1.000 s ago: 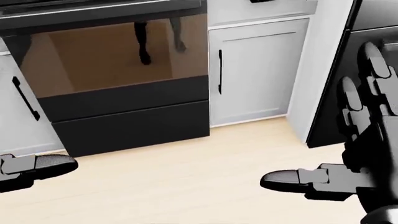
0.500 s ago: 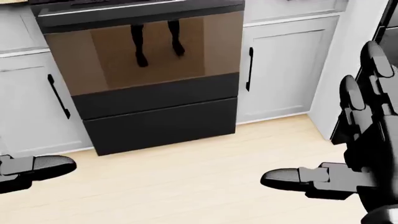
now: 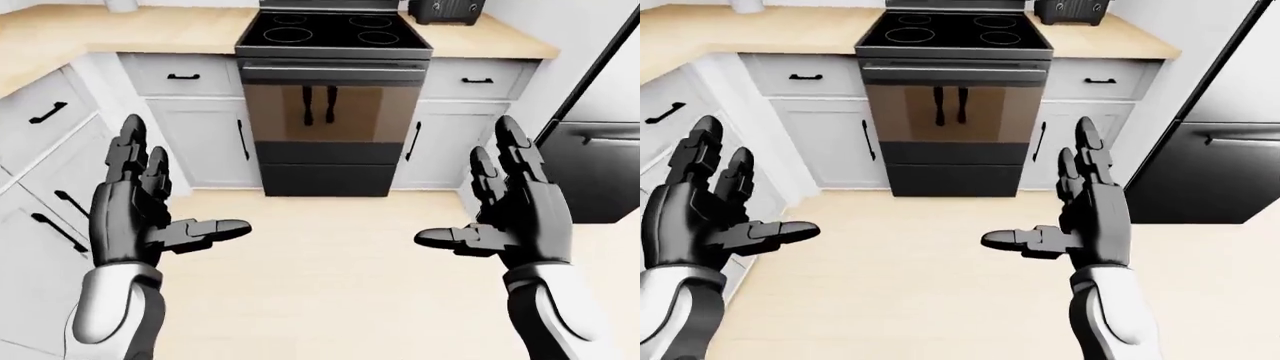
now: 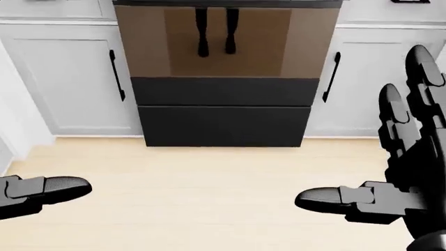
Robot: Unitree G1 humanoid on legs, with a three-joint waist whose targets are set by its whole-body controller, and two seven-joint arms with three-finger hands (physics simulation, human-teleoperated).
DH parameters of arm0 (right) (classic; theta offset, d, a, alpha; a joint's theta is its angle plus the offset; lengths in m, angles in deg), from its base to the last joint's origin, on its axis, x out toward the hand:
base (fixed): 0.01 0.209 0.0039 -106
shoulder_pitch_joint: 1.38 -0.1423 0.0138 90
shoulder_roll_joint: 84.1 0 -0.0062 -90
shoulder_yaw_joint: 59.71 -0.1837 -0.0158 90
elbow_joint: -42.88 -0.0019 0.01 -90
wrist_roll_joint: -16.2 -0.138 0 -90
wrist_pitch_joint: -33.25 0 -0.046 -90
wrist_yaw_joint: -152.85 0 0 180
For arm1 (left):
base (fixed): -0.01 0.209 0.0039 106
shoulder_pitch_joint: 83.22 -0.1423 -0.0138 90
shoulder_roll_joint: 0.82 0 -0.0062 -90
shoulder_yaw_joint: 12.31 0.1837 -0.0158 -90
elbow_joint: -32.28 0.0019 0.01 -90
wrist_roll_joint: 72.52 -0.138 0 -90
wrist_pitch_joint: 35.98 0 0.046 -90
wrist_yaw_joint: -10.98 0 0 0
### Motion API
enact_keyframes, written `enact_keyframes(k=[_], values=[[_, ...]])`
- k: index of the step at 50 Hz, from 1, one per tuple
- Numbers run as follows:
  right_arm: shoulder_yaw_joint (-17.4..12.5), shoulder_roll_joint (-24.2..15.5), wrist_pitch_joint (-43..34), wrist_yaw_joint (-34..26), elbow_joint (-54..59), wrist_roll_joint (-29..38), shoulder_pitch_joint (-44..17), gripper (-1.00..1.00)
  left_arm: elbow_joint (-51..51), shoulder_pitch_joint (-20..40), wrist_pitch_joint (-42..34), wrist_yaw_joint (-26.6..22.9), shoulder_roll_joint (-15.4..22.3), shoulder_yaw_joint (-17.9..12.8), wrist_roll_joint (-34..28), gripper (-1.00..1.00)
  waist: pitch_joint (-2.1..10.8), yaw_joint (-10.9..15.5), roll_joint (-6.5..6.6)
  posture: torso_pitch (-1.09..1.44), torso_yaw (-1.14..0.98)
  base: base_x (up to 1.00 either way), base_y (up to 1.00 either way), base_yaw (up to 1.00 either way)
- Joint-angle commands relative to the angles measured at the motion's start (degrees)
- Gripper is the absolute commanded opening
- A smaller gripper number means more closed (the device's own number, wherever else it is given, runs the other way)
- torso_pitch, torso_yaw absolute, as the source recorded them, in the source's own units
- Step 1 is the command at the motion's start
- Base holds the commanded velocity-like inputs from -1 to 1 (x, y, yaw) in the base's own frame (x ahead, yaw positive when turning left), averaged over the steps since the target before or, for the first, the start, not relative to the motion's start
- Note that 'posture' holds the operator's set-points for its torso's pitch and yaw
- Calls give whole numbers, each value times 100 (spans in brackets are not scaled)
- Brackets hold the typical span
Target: Navigate to the stove.
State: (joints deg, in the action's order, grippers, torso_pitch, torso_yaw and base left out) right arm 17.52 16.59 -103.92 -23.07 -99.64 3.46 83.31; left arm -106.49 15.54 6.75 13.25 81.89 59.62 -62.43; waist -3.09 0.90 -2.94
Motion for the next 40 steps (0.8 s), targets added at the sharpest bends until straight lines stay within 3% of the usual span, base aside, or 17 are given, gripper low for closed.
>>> enact_keyframes(k=[1, 6, 8, 15, 16, 17, 18, 20, 24, 26, 27, 28, 29, 31, 36, 38, 40], values=[[-9, -16, 207, -12, -149, 120, -94, 100, -188, 90, 192, -27, 53, -39, 2, 100, 99, -4, 60, 0, 0, 0, 0, 0], [-49, 11, 243, -43, -121, 165, -88, 100, -185, 98, 180, -27, 53, -38, -1, 100, 287, -67, 304, 0, 0, 0, 0, 0], [-28, -31, 285, -63, -100, 257, -84, 100, -182, 109, 171, -27, 54, -33, -5, 100, 234, -81, 307, 0, 0, 0, 0, 0], [-52, -4, 239, -155, -251, 278, -121, 100, -181, 116, 162, -30, 49, -25, -6, 100, 268, -79, 301, 0, 0, 1, 0, 0], [-57, 5, 282, -165, -240, 278, -113, 100, -213, 126, 121, -26, 54, -33, 3, 100, 380, -80, 318, 0, 0, 28, 0, 0], [-56, 8, 291, -170, -240, 277, -111, 100, -214, 129, 116, -25, 55, -34, 5, 100, 141, -74, 327, 0, 0, 30, 0, 0], [-57, 6, 276, -164, -242, 280, -117, 100, -193, 126, 138, -25, 56, -15, -10, 100, 47, -76, 325, 0, 0, 39, 0, 0], [-72, 1, 209, -152, -270, 266, -144, 100, -136, 131, 187, -34, 52, -10, -19, 100, -34, -65, 276, 0, 0, 40, 0, 0], [-75, 5, 211, -148, -246, 270, -140, 100, -155, 133, 167, -33, 54, 6, -24, 100, -3, -59, 186, 0, 0, 40, 0, 0], [-90, 10, 212, -146, -232, 256, -138, 100, -142, 134, 181, -34, 52, 0, -28, 100, 58, -41, 26, 0, 0, 40, 0, 0], [-73, 10, 223, -142, -228, 266, -126, 100, -131, 131, 197, -31, 52, 4, -40, 100, 127, -49, -138, 0, 0, 39, 0, 0], [-80, 25, 232, -139, -220, 246, -127, 100, -140, 126, 192, -31, 46, 14, -42, 100, 51, -86, 76, 0, 0, 41, 0, 0], [-59, 9, 263, -139, -199, 279, -113, 100, -145, 124, 193, -32, 45, 17, -48, 100, 23, -36, 14, 0, 0, 41, 0, 0], [-66, 18, 274, -146, -195, 270, -97, 100, -124, 121, 211, -38, 39, -2, -44, 100, 98, -74, 32, 0, 0, 40, 0, 0], [-55, 28, 322, -151, -163, 288, -68, 100, -129, 99, 225, -41, 33, 2, -50, 100, 61, -119, 266, 0, 0, 40, 0, 0], [-77, 28, 276, -138, -190, 265, -93, 100, -148, 102, 205, -40, 32, -5, -42, 100, 102, -163, 454, 0, 0, 41, 0, 0], [-66, 30, 339, -145, -141, 282, -67, 100, -144, 103, 205, -39, 33, -12, -39, 100, 229, -175, 814, 0, 0, 40, 0, 0]])
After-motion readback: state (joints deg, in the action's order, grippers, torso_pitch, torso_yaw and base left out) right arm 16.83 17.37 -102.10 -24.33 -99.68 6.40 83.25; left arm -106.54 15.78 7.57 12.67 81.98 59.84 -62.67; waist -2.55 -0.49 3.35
